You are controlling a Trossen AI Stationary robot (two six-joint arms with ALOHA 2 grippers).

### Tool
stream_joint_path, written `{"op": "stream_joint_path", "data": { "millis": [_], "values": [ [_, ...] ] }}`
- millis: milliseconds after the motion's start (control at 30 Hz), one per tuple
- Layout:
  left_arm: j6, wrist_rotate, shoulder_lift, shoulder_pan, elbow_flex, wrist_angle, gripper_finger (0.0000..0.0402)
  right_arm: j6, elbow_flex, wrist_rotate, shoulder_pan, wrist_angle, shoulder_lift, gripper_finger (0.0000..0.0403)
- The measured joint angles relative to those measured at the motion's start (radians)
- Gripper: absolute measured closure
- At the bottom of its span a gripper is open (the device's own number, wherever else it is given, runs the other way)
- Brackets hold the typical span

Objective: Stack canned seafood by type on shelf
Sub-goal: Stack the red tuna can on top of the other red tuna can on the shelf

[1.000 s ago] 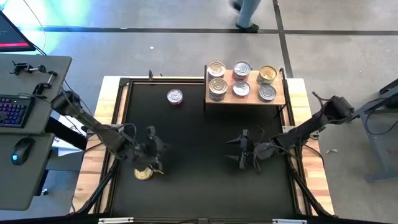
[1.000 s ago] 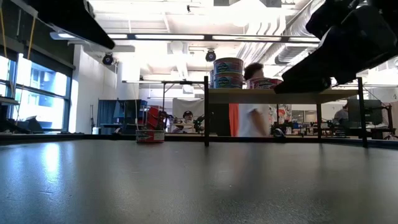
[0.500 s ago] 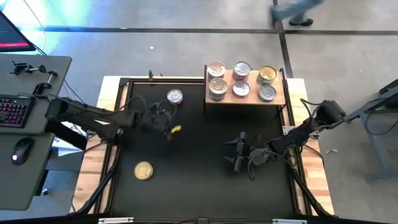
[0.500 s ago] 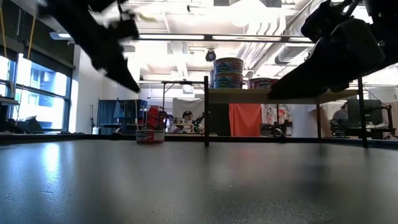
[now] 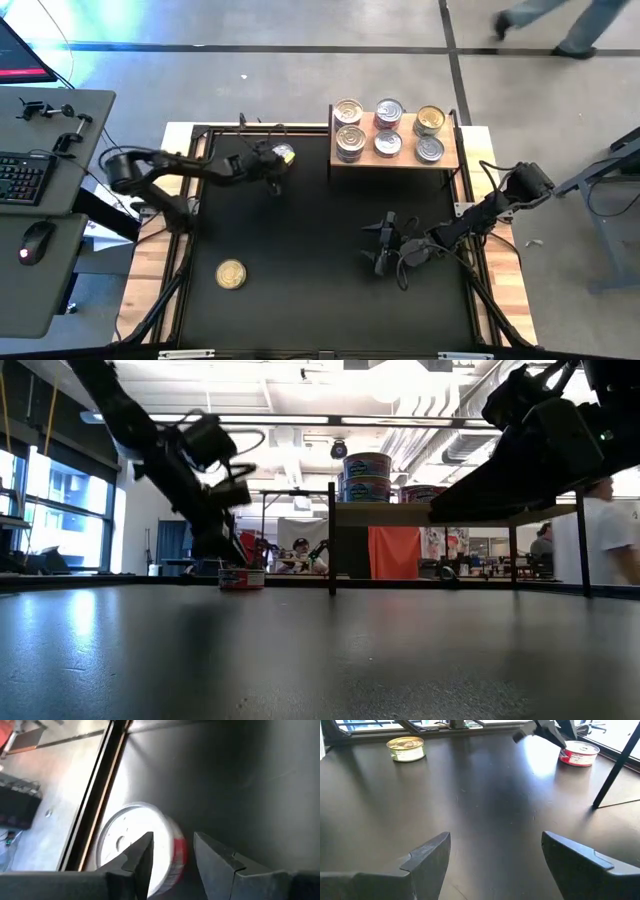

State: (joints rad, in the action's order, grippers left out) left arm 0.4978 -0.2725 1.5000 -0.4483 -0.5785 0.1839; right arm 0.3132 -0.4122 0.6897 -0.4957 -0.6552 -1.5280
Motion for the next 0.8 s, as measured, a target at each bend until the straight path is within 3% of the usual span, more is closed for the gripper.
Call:
{"op": "stream_joint_path", "data": {
  "millis": [267, 433, 500, 800],
  "values": [
    [0.064, 0.034, 0.143, -0.1, -0.005, 0.082, 0.0282, 0.0, 0.0, 0.0, 0.0, -0.008, 0.0, 0.01],
    [0.077, 0.078, 0.157, -0.093, -0.006, 0.076, 0.0363, -0.107, 0.0, -0.083, 0.0, -0.06, 0.0, 0.01],
    [0.059, 0.097, 0.152, -0.078, -0.006, 0.075, 0.039, -0.18, 0.0, -0.125, 0.0, -0.089, 0.0, 0.01],
    [-0.189, 0.111, 0.145, 0.112, -0.005, 0.06, 0.04, -0.409, -0.127, -0.167, 0.018, -0.016, -0.043, 0.01]
  ]
}}
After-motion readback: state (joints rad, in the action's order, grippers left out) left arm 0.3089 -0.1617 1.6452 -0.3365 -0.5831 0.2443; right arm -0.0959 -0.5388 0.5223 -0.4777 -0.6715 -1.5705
